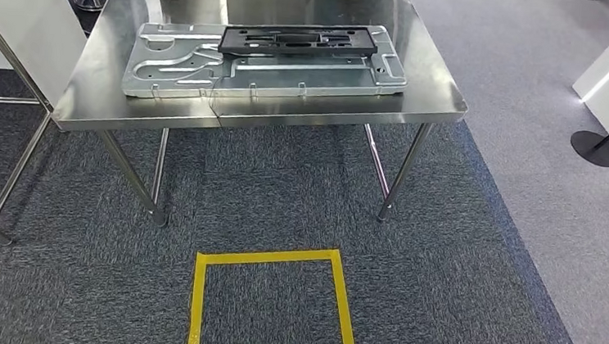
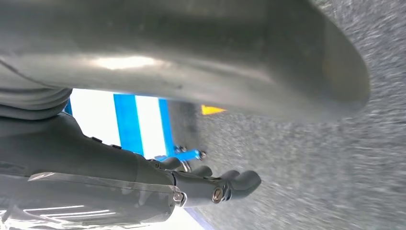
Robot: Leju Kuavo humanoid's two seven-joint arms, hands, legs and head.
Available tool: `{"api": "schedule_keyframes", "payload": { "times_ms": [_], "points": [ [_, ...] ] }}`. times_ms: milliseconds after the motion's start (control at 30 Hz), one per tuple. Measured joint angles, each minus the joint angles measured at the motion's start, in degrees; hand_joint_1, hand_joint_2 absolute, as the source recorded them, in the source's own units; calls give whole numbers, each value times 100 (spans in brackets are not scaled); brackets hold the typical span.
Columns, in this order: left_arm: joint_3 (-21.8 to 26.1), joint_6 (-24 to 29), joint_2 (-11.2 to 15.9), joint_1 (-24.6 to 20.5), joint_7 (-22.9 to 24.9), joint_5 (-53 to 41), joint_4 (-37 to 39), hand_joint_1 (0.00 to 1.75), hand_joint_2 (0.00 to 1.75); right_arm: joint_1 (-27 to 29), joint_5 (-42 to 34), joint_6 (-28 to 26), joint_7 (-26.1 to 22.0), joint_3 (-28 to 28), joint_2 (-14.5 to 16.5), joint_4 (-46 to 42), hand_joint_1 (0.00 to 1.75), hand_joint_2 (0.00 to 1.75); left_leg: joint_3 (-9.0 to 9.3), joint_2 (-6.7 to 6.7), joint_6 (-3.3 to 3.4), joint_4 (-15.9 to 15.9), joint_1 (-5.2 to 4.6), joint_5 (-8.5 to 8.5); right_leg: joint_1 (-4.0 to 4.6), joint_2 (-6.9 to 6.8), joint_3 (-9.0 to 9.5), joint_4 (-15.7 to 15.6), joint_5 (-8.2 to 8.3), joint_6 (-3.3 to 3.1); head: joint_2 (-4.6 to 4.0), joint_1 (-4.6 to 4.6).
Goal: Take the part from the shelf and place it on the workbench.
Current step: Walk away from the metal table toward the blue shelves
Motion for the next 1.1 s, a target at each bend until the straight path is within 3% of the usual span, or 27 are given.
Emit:
{"api": "schedule_keyframes", "payload": {
  "times_ms": [67,100,133,167,233,300,333,433,500,567,600,633,667,700,767,833,900,967,1033,1100],
  "points": [
    [0,-1,1,1,-11,28,0,0,0,18,-26,-69,27,-46,-39,-3,0,0,-158,5,32,42,-13,94,-11,3,-185,787,-476,36,-1,-1],
    [1,-1,1,0,-14,45,0,0,0,20,-37,-88,12,-67,-51,-4,0,0,-249,6,30,71,-17,141,-14,4,-198,1037,-525,46,-1,-1],
    [1,-1,1,1,-14,58,0,0,0,19,-49,-95,-23,-84,-60,-4,0,0,-342,6,23,107,-19,186,-17,4,-115,1090,-441,50,-1,-2],
    [2,0,1,2,-13,71,0,0,0,18,-63,-95,-67,-100,-67,-5,0,0,-431,4,11,146,-18,228,-20,4,71,934,-282,46,-1,-2],
    [2,1,-1,4,-12,88,0,0,0,7,-94,-79,-160,-121,-75,-8,0,0,-590,-1,-22,227,-23,294,-16,5,661,168,-70,13,0,-1],
    [2,3,-4,1,-13,90,0,0,0,-15,-143,-35,-265,-140,-77,-13,0,0,-681,-1,-76,282,-34,358,10,9,1111,-547,-143,-51,0,-1],
    [2,3,-5,-2,-13,90,0,0,0,-25,-180,-10,-322,-155,-77,-15,0,0,-710,3,-110,293,-36,402,27,11,1186,-709,-197,-89,0,-1],
    [2,3,-5,-7,-12,76,0,0,0,-29,-257,-118,-360,-240,-51,-16,0,0,-776,-6,-210,320,-32,429,-1,-5,1114,-778,-123,-215,0,-1],
    [1,2,-11,5,-3,48,0,0,0,-31,-248,-346,-268,-274,-18,-19,0,0,-892,-25,-274,619,-10,92,-21,-28,1038,-796,-35,-296,0,-1],
    [0,7,-16,16,12,31,0,0,0,-31,-224,-590,-186,-276,-3,-20,0,0,-1102,-34,-323,1328,14,-430,-14,-36,931,-789,52,-332,-1,-2],
    [0,16,-16,17,27,32,0,0,0,-30,-227,-671,-181,-277,-1,-19,0,0,-1194,-33,-340,1705,22,-596,-12,-38,868,-779,97,-331,-1,-2],
    [1,30,-15,18,49,34,0,0,0,-29,-243,-732,-206,-282,1,-19,0,0,-1231,-33,-352,1964,28,-642,-12,-38,803,-765,139,-325,-1,-2],
    [1,45,-15,19,78,39,0,0,0,-29,-273,-751,-255,-292,3,-19,0,0,-1172,-33,-357,2024,36,-563,-12,-37,736,-746,178,-314,-1,-2],
    [2,65,-14,19,108,46,0,0,0,-30,-323,-738,-331,-307,6,-19,0,0,-1005,-33,-355,1866,43,-411,-14,-36,674,-722,211,-299,-1,-2],
    [6,116,-14,6,175,71,0,0,87,-36,-485,-601,-544,-371,17,-19,0,87,-420,-34,-332,1060,47,-162,-11,-33,575,-663,258,-255,-1,-2],
    [11,178,-13,-13,251,91,0,0,175,-53,-655,-386,-776,-466,31,-19,0,175,13,-40,-275,362,33,-176,7,-36,503,-598,297,-192,0,-2],
    [13,220,-12,-18,302,89,0,0,175,-77,-734,-110,-993,-548,50,-18,0,175,60,-44,-195,176,23,-234,20,-39,455,-563,347,-119,0,-2],
    [13,230,-12,-12,322,79,0,0,87,-92,-758,234,-1256,-590,75,-16,0,175,12,-33,-105,165,35,-194,8,-32,406,-470,289,-57,-1,-1],
    [13,222,-12,-11,331,65,0,0,0,-96,-755,484,-1501,-603,120,-8,0,175,-44,-20,-23,158,34,-135,-12,-18,216,4,-59,-13,-1,-1],
    [13,212,-12,-15,331,47,0,0,0,-97,-725,594,-1671,-603,169,3,0,175,-124,-15,22,170,10,-85,-25,-11,-81,784,-490,18,-1,-2]
  ]
}}
